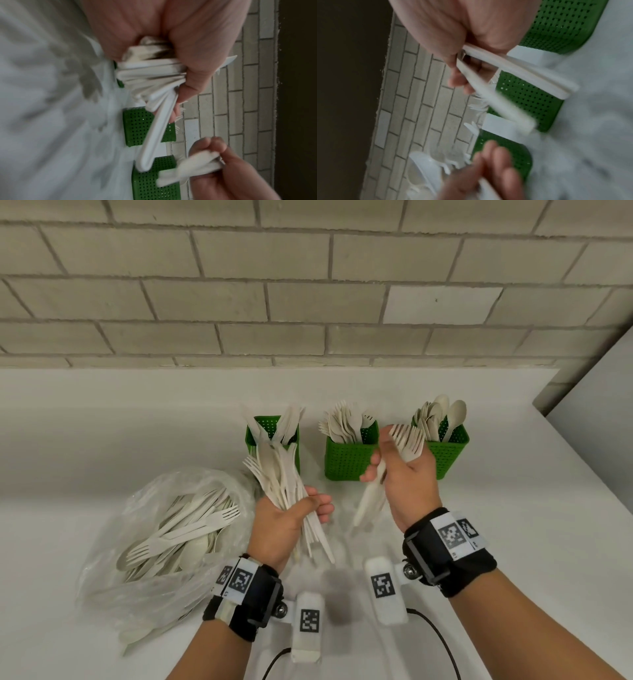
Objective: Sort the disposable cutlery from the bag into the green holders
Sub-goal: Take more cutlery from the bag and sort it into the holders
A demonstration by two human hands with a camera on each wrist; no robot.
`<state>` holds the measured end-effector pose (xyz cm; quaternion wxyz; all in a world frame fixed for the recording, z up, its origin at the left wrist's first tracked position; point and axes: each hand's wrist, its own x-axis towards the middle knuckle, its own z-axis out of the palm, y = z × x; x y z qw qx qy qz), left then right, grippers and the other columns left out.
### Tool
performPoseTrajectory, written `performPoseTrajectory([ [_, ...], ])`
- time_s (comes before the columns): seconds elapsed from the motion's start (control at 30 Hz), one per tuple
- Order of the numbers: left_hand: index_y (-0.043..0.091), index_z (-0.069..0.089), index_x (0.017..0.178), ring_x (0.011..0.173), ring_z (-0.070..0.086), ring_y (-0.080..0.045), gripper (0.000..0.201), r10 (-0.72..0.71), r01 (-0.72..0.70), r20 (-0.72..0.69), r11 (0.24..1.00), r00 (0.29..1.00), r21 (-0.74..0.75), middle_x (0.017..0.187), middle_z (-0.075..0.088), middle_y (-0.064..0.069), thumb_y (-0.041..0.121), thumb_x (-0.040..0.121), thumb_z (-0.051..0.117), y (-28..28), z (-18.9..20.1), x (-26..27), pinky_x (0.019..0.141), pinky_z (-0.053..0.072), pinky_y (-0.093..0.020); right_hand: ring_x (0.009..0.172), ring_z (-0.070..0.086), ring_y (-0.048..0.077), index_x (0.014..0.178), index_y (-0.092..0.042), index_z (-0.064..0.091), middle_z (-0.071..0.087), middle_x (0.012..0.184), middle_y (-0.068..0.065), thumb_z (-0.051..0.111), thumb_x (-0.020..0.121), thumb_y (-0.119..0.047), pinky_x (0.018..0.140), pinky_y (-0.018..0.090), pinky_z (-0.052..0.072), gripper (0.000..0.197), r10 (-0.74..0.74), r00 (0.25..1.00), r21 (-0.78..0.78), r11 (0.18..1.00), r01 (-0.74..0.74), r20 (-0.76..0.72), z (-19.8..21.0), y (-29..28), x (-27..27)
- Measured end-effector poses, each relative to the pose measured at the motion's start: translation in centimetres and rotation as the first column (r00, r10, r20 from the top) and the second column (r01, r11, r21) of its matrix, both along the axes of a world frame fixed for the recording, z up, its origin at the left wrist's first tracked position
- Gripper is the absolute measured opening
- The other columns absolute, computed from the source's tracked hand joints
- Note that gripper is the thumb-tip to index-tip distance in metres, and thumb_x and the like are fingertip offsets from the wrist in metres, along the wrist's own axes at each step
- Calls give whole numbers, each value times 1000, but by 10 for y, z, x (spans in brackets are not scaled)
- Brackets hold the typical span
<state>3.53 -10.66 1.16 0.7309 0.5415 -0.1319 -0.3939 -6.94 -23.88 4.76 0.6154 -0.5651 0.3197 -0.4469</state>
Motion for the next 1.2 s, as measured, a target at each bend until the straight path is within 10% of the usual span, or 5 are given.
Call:
performPoseTrajectory([
  [0.1, -3, 62, 89, 71, 72, -31, 8, -5, 5, 11, 1000, 1000, -6, 82, 72, -24, -11, 87, 60, 0, 3, 0, 66, 61, -35, 71, 56, 11, 111, -16, 53, 57, 84, -5, 60, 94, -18, 69, 29, 51, 18, -25, 982, -221, 975, -17, -186, -25, -2, -2],
  [0.23, -2, 61, 89, 66, 71, -27, 9, -30, 30, 29, 1000, 999, -8, 79, 73, -20, -11, 86, 62, -2, 7, -3, 65, 60, -33, 69, 50, 14, 105, -16, 51, 51, 79, 4, 60, 91, -5, 65, 27, 45, 20, 143, 886, -73, 978, -195, -441, -58, 3, -7],
  [0.47, -3, 60, 89, 63, 69, -27, 10, -18, 18, 6, 1000, 1000, -20, 79, 72, -20, -11, 85, 62, -2, 13, -1, 63, 59, -34, 45, 49, 21, 58, -25, 59, 51, 48, 0, 61, 91, -43, 55, 34, 45, 38, 98, 963, -96, 987, -125, -252, 3, -19, 4],
  [0.83, -2, 62, 92, 62, 70, -22, 11, -101, 99, -26, 993, 995, -57, 79, 73, -17, -10, 85, 61, -16, 36, 10, 57, 58, -31, 56, 54, 13, 89, -7, 57, 57, 65, 3, 77, 82, -22, 56, 21, 49, 25, -82, 997, -192, 978, 83, 17, 46, -66, 67],
  [1.2, 0, 62, 91, 60, 68, -19, 10, -131, 121, -118, 989, 984, -89, 75, 73, -13, -7, 84, 59, -17, 37, 15, 55, 57, -29, 105, 63, 12, 107, -17, 68, 69, 109, -2, 57, 90, 1, 101, 30, 47, 27, -51, 906, -484, 857, -176, -419, 10, -77, 54],
])
